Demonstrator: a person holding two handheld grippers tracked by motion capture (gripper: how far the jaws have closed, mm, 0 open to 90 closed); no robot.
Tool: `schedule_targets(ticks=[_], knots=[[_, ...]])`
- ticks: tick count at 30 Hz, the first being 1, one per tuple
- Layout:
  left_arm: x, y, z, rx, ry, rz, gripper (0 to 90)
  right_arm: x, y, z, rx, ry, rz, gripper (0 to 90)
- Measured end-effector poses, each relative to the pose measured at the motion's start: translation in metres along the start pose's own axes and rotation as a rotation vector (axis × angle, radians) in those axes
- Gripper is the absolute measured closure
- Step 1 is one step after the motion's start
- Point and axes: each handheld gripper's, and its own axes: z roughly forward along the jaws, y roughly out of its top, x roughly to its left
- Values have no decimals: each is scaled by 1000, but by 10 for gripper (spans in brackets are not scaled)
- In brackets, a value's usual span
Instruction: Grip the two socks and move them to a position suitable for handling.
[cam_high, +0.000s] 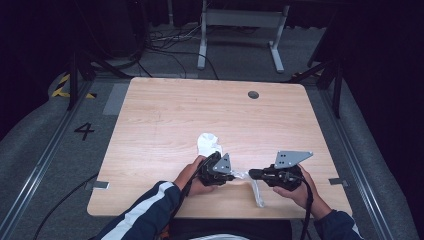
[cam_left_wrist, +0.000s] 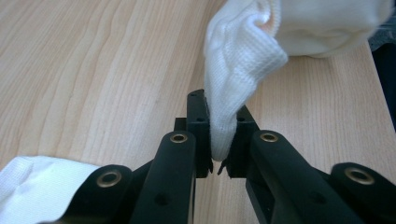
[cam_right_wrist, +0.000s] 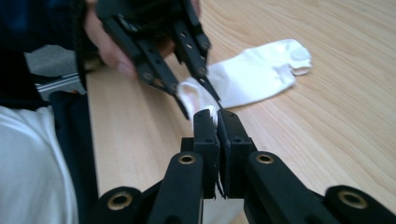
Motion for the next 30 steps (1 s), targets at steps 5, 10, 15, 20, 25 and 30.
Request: schedule_targets(ticks=[5,10,15,20,25,30], knots=[[1,1,-2,12,-1,-2,821,-6,-1,2,1,-47,7,876],[6,0,-1,26,21,-23,811,-16,0,10,20,-78,2,876],[15,-1,-3,45,47,-55,807,-35,-2,20,46,-123,33,872],[22,-4,-2,59,67,-92,795,-48,-8,25,77,-169,70,783],[27,-5,-3,60,92,-106,774,-48,-11,12,77,-215,45,726],[31,-7,-1,62,107,-121,755,-51,-27,8,163,-215,-2,720]])
